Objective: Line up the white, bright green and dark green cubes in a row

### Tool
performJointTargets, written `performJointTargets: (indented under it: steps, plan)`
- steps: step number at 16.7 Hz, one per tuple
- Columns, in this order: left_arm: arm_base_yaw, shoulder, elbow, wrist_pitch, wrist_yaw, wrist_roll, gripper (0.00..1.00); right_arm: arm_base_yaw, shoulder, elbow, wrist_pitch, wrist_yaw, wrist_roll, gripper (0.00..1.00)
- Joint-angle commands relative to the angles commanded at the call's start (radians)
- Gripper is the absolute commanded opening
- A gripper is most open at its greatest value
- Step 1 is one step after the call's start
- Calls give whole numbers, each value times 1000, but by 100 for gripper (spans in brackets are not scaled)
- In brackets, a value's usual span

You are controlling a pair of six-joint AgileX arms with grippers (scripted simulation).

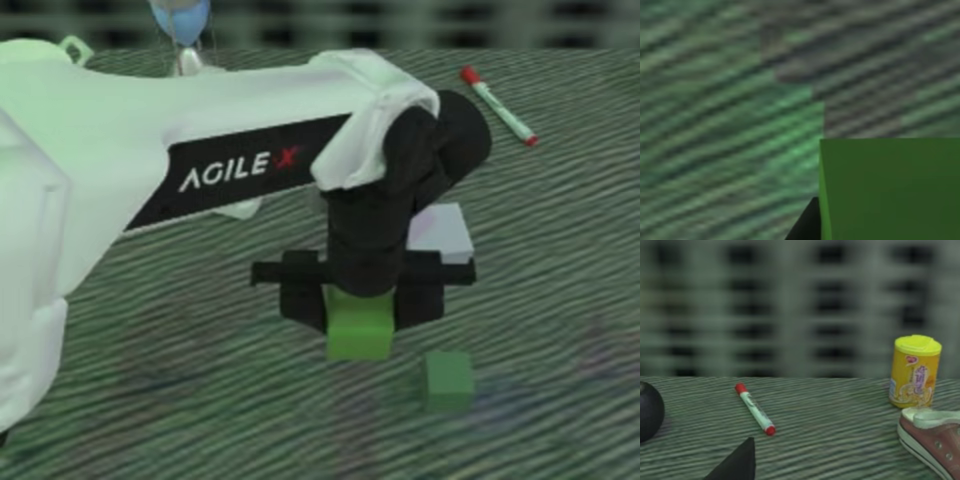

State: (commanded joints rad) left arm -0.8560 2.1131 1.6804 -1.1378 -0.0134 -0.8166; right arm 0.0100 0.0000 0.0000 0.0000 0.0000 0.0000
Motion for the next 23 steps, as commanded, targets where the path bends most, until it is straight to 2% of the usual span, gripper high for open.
performJointTargets:
  steps: [3, 8, 15, 20, 23]
  plan:
    - [-33, -6, 8, -3, -2, -69, 0, 0, 0, 0, 0, 0, 0, 100]
    - [-30, -3, 3, 1, -2, -68, 0, 0, 0, 0, 0, 0, 0, 100]
    - [-31, 66, -139, 222, -2, -68, 0, 0, 0, 0, 0, 0, 0, 100]
    - [-32, 74, -154, 239, -2, -68, 0, 0, 0, 0, 0, 0, 0, 100]
    - [-32, 74, -154, 239, -2, -68, 23, 0, 0, 0, 0, 0, 0, 100]
